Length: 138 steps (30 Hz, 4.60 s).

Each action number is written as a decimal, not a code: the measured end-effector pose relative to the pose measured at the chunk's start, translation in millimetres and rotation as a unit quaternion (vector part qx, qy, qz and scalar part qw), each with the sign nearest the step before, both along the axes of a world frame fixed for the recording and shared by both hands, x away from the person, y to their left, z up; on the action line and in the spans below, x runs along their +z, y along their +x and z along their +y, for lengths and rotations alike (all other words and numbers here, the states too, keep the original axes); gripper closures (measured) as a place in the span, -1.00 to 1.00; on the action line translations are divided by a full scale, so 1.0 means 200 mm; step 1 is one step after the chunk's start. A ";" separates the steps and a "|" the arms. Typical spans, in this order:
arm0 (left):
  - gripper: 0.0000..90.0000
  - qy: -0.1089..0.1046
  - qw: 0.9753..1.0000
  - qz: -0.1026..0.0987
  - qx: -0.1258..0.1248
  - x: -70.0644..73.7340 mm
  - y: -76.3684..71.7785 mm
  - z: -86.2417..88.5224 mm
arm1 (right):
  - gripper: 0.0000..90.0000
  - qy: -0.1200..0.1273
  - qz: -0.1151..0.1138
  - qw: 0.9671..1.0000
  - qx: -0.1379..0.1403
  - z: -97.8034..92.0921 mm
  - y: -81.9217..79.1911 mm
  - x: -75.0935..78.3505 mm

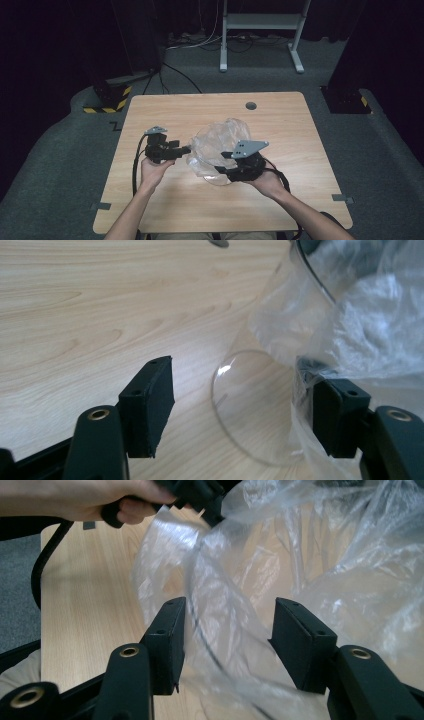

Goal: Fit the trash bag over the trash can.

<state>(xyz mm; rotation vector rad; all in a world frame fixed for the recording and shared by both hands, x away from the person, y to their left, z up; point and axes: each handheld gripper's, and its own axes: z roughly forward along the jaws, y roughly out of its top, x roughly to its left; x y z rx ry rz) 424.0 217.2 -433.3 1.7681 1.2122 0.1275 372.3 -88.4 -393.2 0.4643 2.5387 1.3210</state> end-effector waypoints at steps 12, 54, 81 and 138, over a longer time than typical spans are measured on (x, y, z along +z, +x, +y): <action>-0.30 -0.062 0.997 0.025 0.027 -0.03 0.15 -0.06 | 0.07 0.000 -0.010 0.999 -0.034 -0.12 -0.07 -0.01; -0.11 -0.029 0.998 -0.016 0.053 -0.03 0.16 -0.12 | 0.17 0.028 0.000 0.980 -0.199 -0.42 0.27 0.05; -0.29 -0.027 0.998 -0.036 0.044 0.02 0.20 -0.19 | 0.08 0.093 -0.027 0.980 -0.174 -0.52 0.05 0.21; -0.44 -0.032 0.996 -0.086 -0.010 0.16 0.13 -0.30 | 0.11 0.022 0.028 0.991 -0.131 -0.48 0.05 0.01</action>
